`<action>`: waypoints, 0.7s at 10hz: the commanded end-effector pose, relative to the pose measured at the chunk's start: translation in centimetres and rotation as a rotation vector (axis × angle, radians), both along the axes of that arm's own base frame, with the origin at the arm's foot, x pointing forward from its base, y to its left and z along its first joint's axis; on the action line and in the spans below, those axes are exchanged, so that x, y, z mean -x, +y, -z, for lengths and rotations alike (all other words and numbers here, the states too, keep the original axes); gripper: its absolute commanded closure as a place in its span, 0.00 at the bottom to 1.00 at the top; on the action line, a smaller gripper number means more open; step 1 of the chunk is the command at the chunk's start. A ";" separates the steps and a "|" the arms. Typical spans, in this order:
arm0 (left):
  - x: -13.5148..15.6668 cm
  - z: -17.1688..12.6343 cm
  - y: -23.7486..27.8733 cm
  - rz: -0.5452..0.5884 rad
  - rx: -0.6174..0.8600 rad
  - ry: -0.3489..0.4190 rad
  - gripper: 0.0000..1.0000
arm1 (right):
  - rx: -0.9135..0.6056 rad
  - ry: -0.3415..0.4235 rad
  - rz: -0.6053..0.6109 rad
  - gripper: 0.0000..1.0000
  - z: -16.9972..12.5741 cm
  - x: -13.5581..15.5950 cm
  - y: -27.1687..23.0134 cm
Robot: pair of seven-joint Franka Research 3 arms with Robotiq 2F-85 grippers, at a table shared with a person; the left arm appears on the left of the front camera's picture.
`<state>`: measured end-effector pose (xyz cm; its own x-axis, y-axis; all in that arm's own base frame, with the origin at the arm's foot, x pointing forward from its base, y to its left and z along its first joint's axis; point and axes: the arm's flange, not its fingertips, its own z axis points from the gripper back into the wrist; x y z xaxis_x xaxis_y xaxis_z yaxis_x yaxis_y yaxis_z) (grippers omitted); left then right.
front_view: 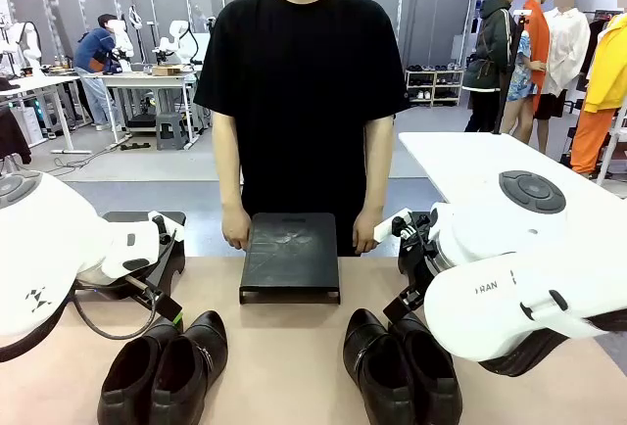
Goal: Place the shoes on the stand as instructed by the person.
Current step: Pick up one pair of Shoes and place it on the Shoes Stand indicated by the person.
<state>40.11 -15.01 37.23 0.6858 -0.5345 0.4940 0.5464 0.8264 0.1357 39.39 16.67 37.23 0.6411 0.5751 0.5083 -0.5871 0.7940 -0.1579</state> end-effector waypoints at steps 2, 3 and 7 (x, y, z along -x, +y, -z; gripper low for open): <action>0.0 0.0 0.0 0.000 0.000 0.000 0.00 | -0.001 0.000 0.001 0.00 0.0 0.0 0.0; 0.0 0.0 0.0 0.000 0.000 0.000 0.00 | -0.001 0.000 0.001 0.00 0.0 0.0 0.0; -1.6 -6.4 0.2 0.013 0.053 0.015 0.00 | -0.041 -0.010 -0.010 0.00 -5.8 -1.5 -0.3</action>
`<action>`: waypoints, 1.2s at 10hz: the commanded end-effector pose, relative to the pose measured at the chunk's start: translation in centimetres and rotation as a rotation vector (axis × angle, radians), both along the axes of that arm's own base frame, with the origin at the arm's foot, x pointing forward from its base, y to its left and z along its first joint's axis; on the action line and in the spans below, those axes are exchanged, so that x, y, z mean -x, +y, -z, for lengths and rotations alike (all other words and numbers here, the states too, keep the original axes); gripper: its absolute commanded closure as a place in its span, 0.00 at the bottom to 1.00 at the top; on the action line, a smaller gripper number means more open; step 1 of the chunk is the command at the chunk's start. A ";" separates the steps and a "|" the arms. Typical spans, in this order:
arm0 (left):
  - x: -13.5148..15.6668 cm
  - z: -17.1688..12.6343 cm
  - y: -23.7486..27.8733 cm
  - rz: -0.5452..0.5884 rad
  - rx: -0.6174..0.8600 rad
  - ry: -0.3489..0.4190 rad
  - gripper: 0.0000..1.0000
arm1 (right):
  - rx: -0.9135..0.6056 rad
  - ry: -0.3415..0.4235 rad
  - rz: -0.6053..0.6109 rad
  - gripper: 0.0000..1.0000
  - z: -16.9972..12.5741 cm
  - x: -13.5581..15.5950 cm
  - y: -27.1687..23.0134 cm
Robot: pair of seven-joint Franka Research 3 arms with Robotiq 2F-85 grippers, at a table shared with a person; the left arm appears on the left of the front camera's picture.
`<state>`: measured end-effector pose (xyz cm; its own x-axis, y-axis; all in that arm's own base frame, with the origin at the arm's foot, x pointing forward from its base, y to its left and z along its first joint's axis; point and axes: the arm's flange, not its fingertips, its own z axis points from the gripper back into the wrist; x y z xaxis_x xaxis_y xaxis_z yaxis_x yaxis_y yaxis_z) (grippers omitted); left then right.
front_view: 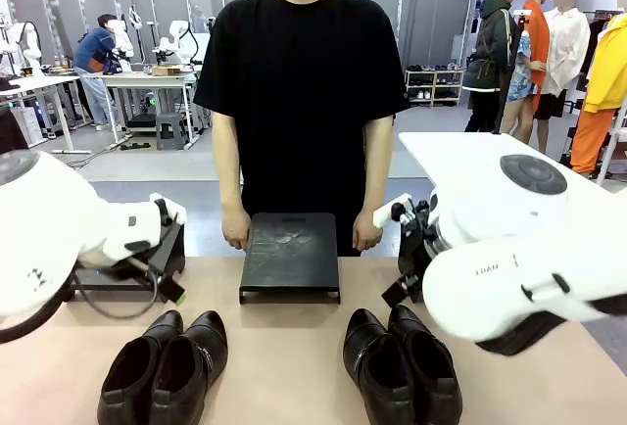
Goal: Place the shoes on the stand as instructed by the person.
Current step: Pick up one pair of Shoes and place it on the Shoes Stand indicated by the person.
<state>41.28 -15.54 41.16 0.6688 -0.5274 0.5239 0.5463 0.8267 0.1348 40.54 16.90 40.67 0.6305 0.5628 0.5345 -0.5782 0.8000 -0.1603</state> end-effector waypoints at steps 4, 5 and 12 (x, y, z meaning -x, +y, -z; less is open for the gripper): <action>-0.5 -8.8 5.2 0.057 0.270 0.163 0.00 | -0.193 0.078 0.010 0.00 -9.7 -0.6 -4.6; -0.2 -9.9 7.4 0.087 0.352 0.198 0.00 | -0.291 0.134 0.017 0.00 -10.8 -0.3 -6.8; 7.5 -8.9 28.9 0.134 0.976 0.231 0.00 | -1.040 0.304 0.036 0.00 -11.0 6.0 -28.7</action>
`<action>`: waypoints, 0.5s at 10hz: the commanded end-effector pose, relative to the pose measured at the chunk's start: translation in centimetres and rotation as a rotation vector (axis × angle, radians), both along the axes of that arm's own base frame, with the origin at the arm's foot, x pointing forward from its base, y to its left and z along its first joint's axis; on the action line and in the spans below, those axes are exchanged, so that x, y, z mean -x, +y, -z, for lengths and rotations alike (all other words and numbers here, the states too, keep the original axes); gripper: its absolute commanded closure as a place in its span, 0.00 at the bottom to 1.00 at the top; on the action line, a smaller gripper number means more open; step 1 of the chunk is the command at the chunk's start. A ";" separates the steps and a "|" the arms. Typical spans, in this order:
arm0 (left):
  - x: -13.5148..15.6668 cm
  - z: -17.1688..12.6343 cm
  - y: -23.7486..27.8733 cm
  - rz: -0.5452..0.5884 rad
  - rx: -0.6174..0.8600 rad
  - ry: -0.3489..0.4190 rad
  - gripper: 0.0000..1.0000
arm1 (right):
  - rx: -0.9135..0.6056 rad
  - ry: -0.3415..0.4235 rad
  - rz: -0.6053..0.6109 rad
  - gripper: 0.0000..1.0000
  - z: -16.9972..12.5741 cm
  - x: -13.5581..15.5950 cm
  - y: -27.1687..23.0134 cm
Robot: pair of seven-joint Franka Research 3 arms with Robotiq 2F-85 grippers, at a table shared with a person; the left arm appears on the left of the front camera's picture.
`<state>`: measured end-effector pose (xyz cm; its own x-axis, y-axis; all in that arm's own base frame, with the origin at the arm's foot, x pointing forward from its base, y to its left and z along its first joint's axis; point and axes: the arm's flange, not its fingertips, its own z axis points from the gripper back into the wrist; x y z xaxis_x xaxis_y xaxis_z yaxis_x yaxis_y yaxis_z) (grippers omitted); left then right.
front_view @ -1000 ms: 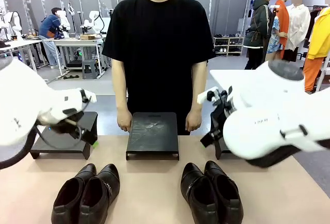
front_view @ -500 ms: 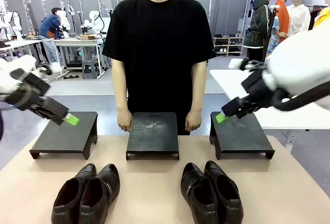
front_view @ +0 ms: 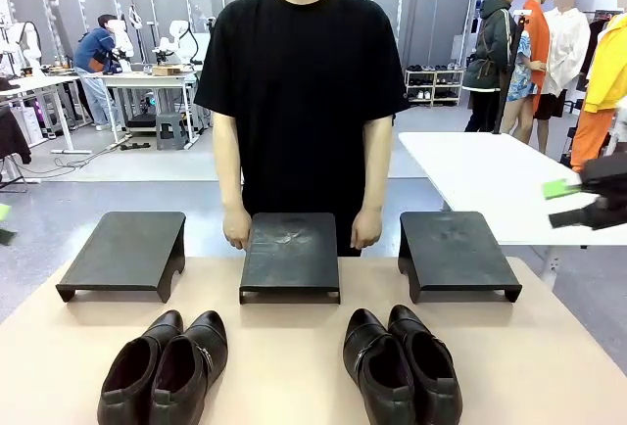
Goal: Place the shoes on the stand as instructed by the person.
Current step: Pick up one pair of Shoes and place it on the Shoes Stand indicated by the person.
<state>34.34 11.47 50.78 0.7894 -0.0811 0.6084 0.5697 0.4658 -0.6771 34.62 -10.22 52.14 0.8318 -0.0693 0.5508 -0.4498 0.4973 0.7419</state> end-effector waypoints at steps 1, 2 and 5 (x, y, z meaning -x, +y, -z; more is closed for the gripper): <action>2.3 1.5 4.9 -0.141 0.114 0.022 0.00 | -0.073 -0.021 0.064 0.00 0.8 1.7 -4.4; 4.3 2.2 7.7 -0.216 0.143 0.018 0.00 | -0.105 -0.029 0.139 0.00 1.3 3.3 -6.9; 11.5 2.9 14.0 -0.424 0.168 -0.003 0.00 | -0.164 -0.022 0.316 0.00 2.9 8.7 -12.4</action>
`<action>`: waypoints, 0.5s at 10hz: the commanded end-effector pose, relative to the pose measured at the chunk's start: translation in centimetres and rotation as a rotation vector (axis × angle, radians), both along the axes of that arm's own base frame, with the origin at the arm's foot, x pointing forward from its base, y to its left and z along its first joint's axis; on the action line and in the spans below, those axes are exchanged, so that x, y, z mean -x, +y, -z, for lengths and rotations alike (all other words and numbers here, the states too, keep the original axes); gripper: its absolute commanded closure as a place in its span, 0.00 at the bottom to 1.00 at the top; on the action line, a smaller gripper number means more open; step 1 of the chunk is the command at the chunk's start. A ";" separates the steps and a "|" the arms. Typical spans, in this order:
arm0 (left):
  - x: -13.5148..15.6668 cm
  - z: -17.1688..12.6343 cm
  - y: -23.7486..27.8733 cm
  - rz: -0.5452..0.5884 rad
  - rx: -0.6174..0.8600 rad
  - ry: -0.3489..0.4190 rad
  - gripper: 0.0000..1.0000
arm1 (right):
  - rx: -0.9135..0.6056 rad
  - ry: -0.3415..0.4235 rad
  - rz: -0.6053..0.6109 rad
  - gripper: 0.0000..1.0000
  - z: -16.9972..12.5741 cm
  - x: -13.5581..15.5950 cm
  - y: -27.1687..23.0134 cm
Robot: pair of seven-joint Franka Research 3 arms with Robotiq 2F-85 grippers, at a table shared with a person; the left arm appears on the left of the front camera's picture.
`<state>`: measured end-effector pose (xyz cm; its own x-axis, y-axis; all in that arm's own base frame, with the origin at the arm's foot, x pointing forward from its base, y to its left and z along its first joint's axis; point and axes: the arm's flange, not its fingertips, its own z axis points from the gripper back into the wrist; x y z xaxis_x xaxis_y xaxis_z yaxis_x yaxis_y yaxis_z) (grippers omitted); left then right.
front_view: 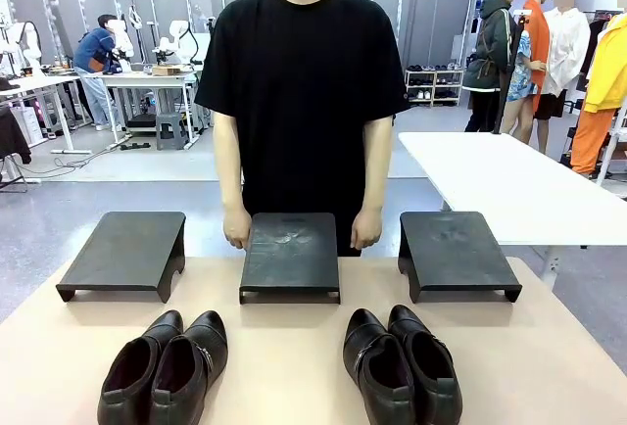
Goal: Place the shoes on the stand as instructed by the person.
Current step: Pick up one pair of Shoes and place it on the Shoes Stand indicated by the person.
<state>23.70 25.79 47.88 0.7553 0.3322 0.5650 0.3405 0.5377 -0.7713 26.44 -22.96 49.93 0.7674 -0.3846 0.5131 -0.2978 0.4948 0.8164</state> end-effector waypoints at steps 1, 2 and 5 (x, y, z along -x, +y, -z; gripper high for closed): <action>2.4 0.1 0.3 -0.064 -0.008 -0.023 0.00 | -0.022 -0.030 0.066 0.00 0.8 1.9 -0.7; 3.3 -0.1 0.4 -0.098 -0.012 -0.021 0.00 | -0.013 -0.028 0.092 0.00 0.7 2.9 -1.2; 2.9 -0.6 -0.2 -0.162 -0.032 0.001 0.00 | 0.010 -0.006 0.114 0.00 0.7 2.9 -1.3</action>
<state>20.22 26.76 48.18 0.7110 0.4048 0.5750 0.2736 0.5940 -0.7565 23.12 -25.17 49.46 0.7295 -0.4661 0.5006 -0.2289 0.5233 0.8208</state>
